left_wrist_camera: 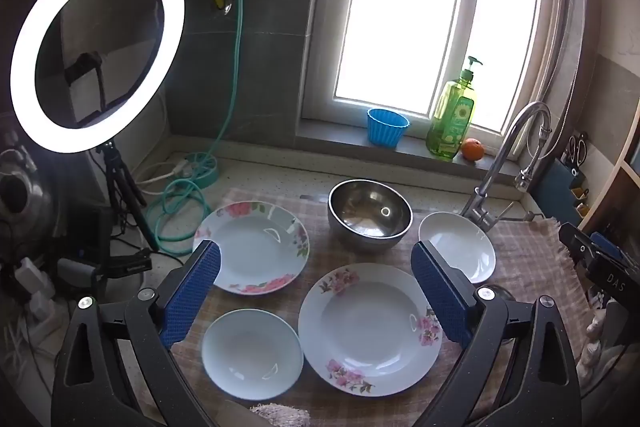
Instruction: Organize plates and bowls
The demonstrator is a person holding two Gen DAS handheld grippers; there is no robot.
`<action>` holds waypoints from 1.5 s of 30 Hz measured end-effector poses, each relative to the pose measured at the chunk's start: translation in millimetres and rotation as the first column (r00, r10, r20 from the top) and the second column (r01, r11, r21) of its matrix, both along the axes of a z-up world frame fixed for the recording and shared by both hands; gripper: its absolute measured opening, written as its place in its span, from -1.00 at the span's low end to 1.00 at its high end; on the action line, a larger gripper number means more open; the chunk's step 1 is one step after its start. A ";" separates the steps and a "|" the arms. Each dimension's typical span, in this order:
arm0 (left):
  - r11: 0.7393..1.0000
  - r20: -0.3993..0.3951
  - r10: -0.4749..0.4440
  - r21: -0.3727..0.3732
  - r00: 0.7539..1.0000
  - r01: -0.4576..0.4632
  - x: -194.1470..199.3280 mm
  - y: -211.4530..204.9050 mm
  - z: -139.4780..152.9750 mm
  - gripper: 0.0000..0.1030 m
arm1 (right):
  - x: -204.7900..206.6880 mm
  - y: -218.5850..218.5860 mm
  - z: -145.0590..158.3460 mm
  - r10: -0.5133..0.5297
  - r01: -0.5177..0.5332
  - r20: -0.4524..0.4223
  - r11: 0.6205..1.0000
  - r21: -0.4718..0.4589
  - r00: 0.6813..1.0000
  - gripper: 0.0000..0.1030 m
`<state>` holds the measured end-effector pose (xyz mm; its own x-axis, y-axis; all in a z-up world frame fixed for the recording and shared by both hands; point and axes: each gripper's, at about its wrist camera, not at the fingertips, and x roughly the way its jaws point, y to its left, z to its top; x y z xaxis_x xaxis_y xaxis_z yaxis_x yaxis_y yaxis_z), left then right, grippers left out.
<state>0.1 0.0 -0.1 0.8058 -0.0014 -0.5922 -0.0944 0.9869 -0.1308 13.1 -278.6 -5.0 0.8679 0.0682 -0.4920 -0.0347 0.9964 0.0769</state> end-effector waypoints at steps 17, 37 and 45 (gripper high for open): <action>1.000 0.002 -0.007 -0.003 1.000 0.007 -1.6 -2.5 -4.9 0.88 | -3.8 1.3 3.1 -0.019 0.020 0.034 1.000 -0.014 0.999 1.00; 1.000 -0.003 -0.006 -0.004 1.000 0.006 0.2 -1.8 -3.5 0.88 | 2.6 1.6 -1.8 -0.012 0.012 0.019 1.000 -0.014 1.000 1.00; 1.000 -0.006 -0.006 -0.007 1.000 0.006 2.1 -1.3 -5.1 0.88 | 3.4 5.7 -4.0 -0.001 0.001 0.018 1.000 -0.022 1.000 1.00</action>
